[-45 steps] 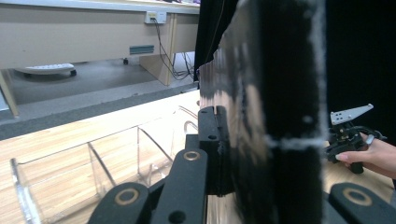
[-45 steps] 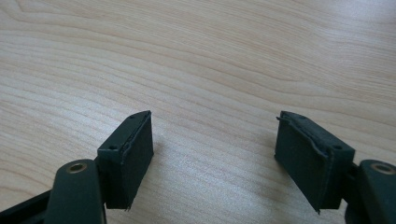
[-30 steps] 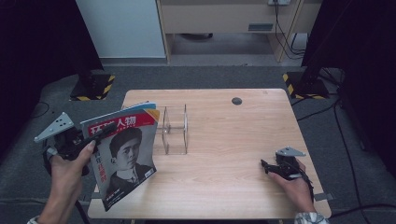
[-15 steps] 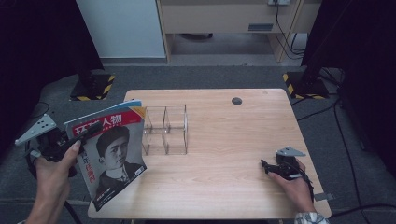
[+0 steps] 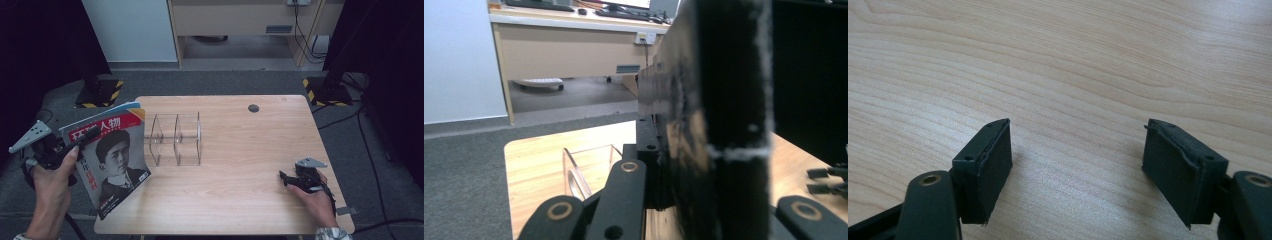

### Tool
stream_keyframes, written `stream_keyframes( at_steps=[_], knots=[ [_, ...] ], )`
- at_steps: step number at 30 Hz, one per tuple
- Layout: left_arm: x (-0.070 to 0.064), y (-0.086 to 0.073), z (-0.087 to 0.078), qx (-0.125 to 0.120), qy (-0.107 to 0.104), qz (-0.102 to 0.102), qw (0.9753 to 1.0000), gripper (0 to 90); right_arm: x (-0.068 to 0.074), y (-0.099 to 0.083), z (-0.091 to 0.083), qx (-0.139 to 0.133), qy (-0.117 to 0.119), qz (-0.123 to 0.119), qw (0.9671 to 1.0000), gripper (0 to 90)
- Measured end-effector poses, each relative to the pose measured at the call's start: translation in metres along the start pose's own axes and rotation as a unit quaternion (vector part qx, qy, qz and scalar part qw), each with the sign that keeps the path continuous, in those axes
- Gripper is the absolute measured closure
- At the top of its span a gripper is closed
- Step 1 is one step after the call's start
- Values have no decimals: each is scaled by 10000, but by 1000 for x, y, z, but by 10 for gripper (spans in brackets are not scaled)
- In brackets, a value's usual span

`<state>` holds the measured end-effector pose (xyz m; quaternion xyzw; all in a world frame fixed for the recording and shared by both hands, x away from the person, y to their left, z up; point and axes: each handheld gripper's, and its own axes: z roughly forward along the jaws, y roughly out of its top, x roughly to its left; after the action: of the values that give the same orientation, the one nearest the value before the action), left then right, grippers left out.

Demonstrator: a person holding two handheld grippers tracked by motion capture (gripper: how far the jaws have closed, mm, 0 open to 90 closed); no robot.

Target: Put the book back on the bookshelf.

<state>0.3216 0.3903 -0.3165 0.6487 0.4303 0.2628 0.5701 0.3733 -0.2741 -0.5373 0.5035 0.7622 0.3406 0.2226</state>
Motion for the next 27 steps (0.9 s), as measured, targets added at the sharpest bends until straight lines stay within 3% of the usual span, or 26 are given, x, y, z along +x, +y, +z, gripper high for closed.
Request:
stream_keyframes(
  at_steps=[8, 17, 27],
  knots=[
    [9, 2, 16, -87, 178, 29, 9998, 865, 0, 0, 0, -1, 2, 0, 10000, 278],
    [18, 3, 43, -146, 359, 194, 9991, 865, 0, 0, 0, -3, 10, -13, 10000, 278],
    [22, -1, 62, -284, 471, 203, 9983, 865, 0, 0, 0, -7, 4, -7, 10000, 278]
  ],
)
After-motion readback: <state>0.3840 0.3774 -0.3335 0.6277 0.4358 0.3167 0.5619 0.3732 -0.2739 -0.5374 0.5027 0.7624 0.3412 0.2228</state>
